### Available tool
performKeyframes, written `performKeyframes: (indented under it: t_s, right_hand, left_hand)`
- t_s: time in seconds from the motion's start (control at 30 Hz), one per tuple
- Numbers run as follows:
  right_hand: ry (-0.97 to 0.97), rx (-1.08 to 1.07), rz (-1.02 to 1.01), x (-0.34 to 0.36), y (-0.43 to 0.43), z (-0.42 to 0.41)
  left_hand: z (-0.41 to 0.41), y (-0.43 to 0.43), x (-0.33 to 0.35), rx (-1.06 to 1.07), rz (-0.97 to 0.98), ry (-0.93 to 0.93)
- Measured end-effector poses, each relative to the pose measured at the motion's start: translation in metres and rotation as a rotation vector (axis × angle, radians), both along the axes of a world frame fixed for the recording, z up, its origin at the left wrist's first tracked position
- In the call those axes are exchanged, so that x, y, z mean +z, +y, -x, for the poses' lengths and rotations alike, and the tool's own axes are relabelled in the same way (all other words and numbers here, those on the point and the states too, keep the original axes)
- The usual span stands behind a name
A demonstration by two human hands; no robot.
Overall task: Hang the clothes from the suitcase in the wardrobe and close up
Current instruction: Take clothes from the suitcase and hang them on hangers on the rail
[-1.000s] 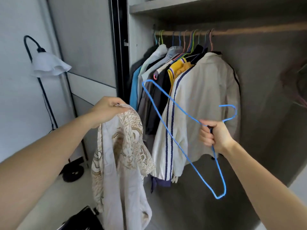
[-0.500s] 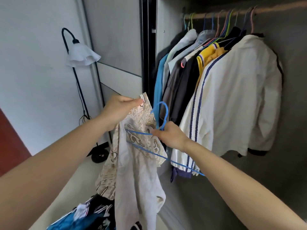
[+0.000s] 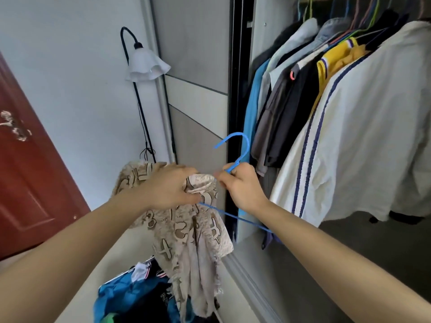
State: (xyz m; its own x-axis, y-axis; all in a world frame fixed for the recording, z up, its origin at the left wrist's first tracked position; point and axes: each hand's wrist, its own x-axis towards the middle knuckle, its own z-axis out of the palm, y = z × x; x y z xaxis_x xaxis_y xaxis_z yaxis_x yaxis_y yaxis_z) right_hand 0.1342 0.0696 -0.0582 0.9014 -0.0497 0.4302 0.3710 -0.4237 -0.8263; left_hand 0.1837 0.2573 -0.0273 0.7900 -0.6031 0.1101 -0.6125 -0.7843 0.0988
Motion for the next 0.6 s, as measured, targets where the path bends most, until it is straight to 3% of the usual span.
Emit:
performKeyframes:
  t_s: [0.1, 0.2, 0.37, 0.4, 0.53, 0.6]
  right_hand:
    - [0.164, 0.204, -0.052, -0.002, 0.008, 0.004]
    - [0.513, 0.513, 0.030, -0.004, -0.001, 0.005]
    - [0.771, 0.496, -0.341, -0.035, -0.024, -0.008]
    - [0.796, 0.443, -0.297, -0.046, -0.023, -0.013]
    - [0.860, 0.379, 0.332, -0.087, 0.009, -0.034]
    - [0.825, 0.386, 0.446, -0.114, 0.033, -0.044]
  left_hand:
    - [-0.010, 0.001, -0.009, 0.003, 0.152, -0.074]
    - [-0.016, 0.018, -0.012, -0.027, 0.244, -0.118]
    - [-0.017, 0.048, -0.008, -0.157, 0.270, -0.247]
    - [-0.016, 0.051, -0.006, -0.187, 0.272, -0.257]
    - [-0.008, 0.063, 0.006, -0.247, 0.314, -0.293]
    - [-0.003, 0.068, 0.009, -0.240, 0.320, -0.299]
